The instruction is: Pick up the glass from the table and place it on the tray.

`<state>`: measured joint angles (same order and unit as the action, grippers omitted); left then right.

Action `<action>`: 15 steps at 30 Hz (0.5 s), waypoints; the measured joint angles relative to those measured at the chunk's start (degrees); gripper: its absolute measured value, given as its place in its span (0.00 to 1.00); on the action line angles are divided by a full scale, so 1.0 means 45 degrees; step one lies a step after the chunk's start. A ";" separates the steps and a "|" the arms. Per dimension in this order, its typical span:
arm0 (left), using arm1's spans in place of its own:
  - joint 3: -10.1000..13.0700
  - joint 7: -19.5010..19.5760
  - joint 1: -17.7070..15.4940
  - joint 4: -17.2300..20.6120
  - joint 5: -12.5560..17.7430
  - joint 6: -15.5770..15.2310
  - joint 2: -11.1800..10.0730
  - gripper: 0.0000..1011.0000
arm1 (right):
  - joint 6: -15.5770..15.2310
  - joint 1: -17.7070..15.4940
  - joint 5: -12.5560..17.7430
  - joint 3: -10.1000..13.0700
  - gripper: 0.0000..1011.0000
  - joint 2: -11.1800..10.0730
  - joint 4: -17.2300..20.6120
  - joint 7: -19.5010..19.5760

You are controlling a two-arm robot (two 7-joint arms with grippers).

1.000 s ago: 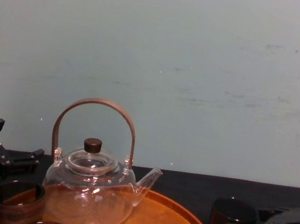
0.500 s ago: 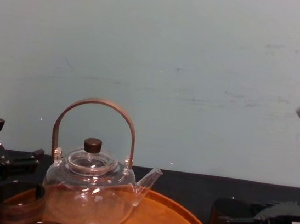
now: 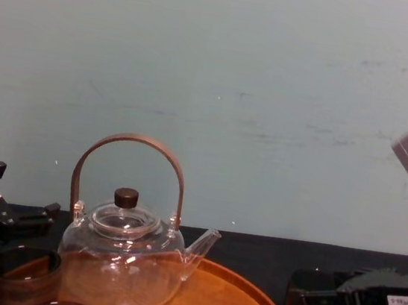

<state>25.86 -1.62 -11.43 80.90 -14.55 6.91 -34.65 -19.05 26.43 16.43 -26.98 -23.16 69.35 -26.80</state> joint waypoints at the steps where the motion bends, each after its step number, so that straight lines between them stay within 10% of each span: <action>1: 0.0000 0.0000 0.0001 0.0000 0.0000 0.0000 0.0000 0.99 | 0.0000 0.0010 -0.0012 -0.0004 0.99 0.0012 -0.0014 -0.0009; 15: 0.0000 0.0000 0.0000 0.0000 0.0000 0.0000 0.0000 0.99 | 0.0001 0.0084 -0.0149 -0.0046 0.99 0.0097 -0.0113 -0.0024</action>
<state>25.86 -1.62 -11.43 80.90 -14.55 6.91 -34.65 -19.04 26.80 15.76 -27.18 -22.73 68.85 -26.91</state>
